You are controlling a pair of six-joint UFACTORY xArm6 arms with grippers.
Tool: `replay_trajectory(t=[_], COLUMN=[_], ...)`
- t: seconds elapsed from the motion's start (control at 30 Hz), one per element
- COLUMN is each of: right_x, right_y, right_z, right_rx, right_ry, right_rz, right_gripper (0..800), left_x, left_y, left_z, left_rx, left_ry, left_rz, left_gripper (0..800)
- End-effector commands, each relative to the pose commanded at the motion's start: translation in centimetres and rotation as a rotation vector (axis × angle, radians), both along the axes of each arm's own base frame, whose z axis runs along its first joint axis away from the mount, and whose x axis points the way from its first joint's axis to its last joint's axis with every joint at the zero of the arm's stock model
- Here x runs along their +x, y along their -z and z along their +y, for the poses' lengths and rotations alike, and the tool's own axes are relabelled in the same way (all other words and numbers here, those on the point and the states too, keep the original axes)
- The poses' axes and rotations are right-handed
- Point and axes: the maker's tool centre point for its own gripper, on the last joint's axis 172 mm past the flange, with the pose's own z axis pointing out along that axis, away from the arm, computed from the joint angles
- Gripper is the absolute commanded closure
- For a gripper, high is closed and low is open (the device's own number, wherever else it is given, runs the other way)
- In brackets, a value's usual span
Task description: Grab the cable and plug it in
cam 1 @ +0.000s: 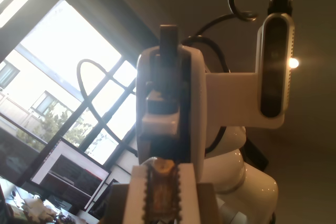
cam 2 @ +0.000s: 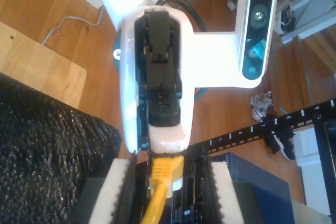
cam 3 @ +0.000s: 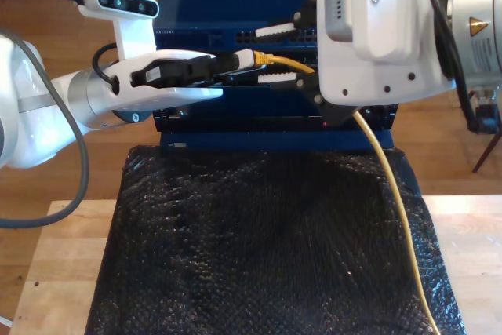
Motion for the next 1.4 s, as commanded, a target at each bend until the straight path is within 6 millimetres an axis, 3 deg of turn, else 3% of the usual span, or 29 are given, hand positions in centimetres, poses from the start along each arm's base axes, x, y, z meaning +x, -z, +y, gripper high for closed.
replay_trajectory(t=[0.3,1.4], right_x=[-0.1,-0.2], right_y=[-0.2,0.2], right_z=[0.0,0.4], right_rx=[0.002,-0.002], right_ry=[-0.002,-0.009], right_rz=[-0.004,0.004], right_gripper=[478,504], left_x=[0.9,0.7], left_y=[0.0,0.2], left_z=[1.1,0.9], left_rx=[-0.008,-0.007], left_ry=[-0.030,-0.019], left_rz=[0.017,0.028], left_gripper=[795,793])
